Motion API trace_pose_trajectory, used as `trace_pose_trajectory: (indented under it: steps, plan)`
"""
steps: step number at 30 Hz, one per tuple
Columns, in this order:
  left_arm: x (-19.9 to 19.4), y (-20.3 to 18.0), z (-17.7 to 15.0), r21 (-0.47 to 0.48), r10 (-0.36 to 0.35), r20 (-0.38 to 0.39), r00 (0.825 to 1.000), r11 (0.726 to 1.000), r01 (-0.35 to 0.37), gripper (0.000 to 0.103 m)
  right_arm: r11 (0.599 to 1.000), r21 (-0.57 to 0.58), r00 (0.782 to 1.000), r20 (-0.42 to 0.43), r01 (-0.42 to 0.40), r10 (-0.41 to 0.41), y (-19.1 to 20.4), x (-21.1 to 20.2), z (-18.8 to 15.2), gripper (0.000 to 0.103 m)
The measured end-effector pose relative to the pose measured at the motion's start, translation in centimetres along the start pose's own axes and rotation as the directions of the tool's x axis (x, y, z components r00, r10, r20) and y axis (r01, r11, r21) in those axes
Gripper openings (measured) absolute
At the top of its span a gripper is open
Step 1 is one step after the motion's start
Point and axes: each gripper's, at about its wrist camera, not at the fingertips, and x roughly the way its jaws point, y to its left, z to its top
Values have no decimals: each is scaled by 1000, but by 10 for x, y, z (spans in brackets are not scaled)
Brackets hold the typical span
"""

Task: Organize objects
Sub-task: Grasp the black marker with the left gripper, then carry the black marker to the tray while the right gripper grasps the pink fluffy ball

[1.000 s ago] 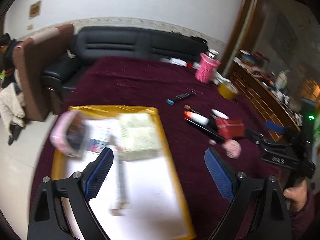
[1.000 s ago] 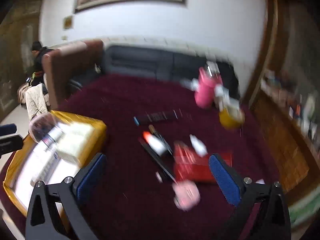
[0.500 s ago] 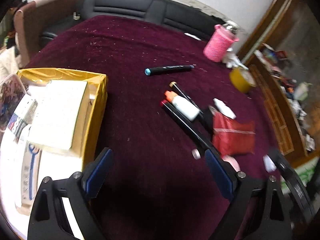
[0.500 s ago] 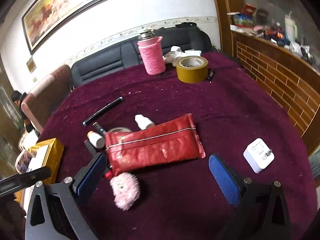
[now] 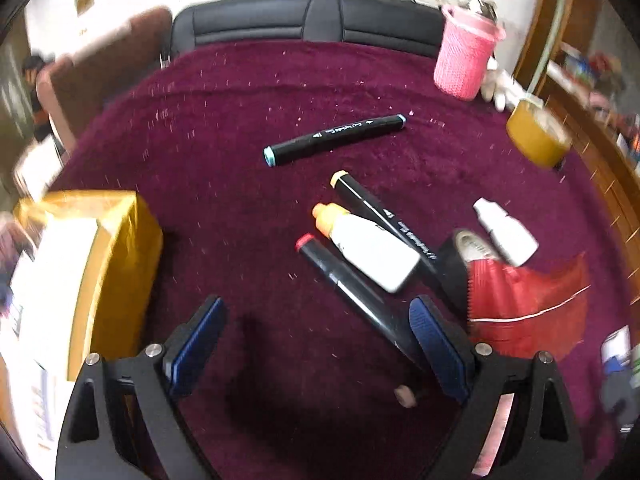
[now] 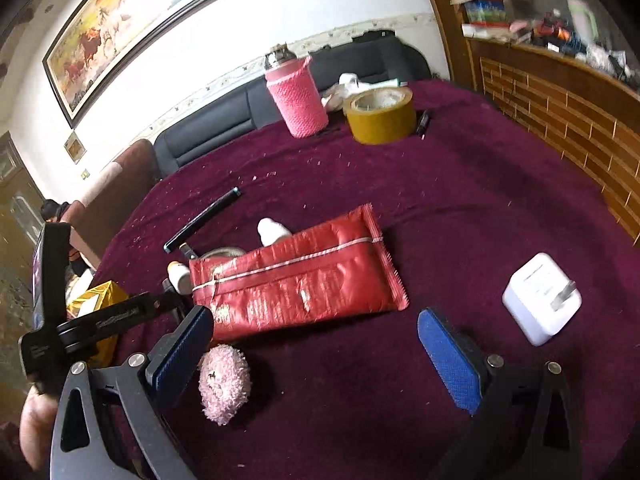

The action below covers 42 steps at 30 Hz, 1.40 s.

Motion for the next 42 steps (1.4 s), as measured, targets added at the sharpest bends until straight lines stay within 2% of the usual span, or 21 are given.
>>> trace_pose_trajectory:
  steps: [2, 3, 4, 5, 6, 7, 8, 10, 14, 17, 18, 20, 23, 26, 28, 31, 35, 39, 41, 42]
  plan:
    - [7, -3, -3, 45, 41, -10, 999, 998, -41, 89, 1000, 5, 1000, 2, -12, 12, -1, -1, -1, 103]
    - [11, -2, -5, 53, 42, -28, 999, 998, -41, 78, 1000, 5, 1000, 7, -11, 11, -1, -2, -1, 103]
    - [11, 2, -8, 44, -1, -23, 1000, 999, 2, 73, 1000, 2, 1000, 14, -11, 11, 0, -4, -1, 103]
    - [8, 5, -9, 41, -24, -20, 1000, 999, 25, 60, 1000, 0, 1000, 17, -10, 10, 0, -5, -1, 103]
    - [5, 5, -11, 50, -40, -20, 999, 998, 41, 38, 1000, 0, 1000, 19, -12, 12, 0, -5, -1, 103]
    - [2, 5, -13, 66, -42, -22, 999, 997, 43, 27, 1000, 1, 1000, 19, -15, 15, 0, -6, -1, 103]
    - [-1, 4, -15, 91, -24, -23, 999, 996, 26, 22, 1000, 1, 1000, 17, -17, 17, 0, -5, -1, 103]
    - [-1, 3, -18, 118, -25, -28, 999, 993, 28, 20, 1000, 3, 1000, 5, -24, 24, 0, -3, -2, 103]
    - [0, -2, -21, 133, 12, 27, 1000, 991, -16, 28, 1000, -14, 1000, 4, -28, 28, 5, -2, -4, 103]
    - [-1, -6, -26, 150, 18, 59, 998, 988, -26, 28, 999, -29, 1000, 6, -23, 24, 7, -1, -6, 103]
    - [-1, -5, -25, 153, 6, 57, 998, 988, -15, 24, 999, -30, 1000, 4, -25, 25, 8, 0, -7, 103]
    - [-3, 2, -25, 132, -56, 23, 998, 990, 53, 14, 999, -31, 1000, -1, -29, 29, 8, 1, -8, 103]
    - [-10, 10, -32, 105, -121, 2, 993, 987, 121, 14, 999, -40, 999, 2, -34, 34, 9, 1, -8, 103]
    - [-29, 19, -43, 67, -234, 18, 972, 970, 232, 14, 998, -52, 999, -4, -32, 32, 11, 3, -10, 103]
    - [-46, 24, -49, 63, -277, 39, 960, 960, 274, 14, 998, -58, 1000, -5, -24, 24, 12, 5, -11, 103]
    - [-81, 40, -60, 50, -358, 81, 930, 933, 355, 14, 998, -55, 999, -30, -31, 29, 15, 7, -12, 103]
    - [-119, 67, -72, 37, -424, 131, 896, 906, 423, 14, 994, -102, 997, -67, -33, 27, 34, 6, -19, 103]
    - [-148, 97, -85, 38, -441, 185, 878, 896, 442, 14, 971, -236, 991, -117, 32, -61, 66, 21, -29, 103]
    - [-161, 116, -91, 28, -453, 209, 867, 889, 458, 14, 963, -266, 986, -136, 53, -92, 76, 30, -34, 96]
    - [-166, 123, -94, 24, -456, 217, 863, 887, 462, 14, 960, -275, 984, -145, 59, -102, 80, 34, -36, 86]
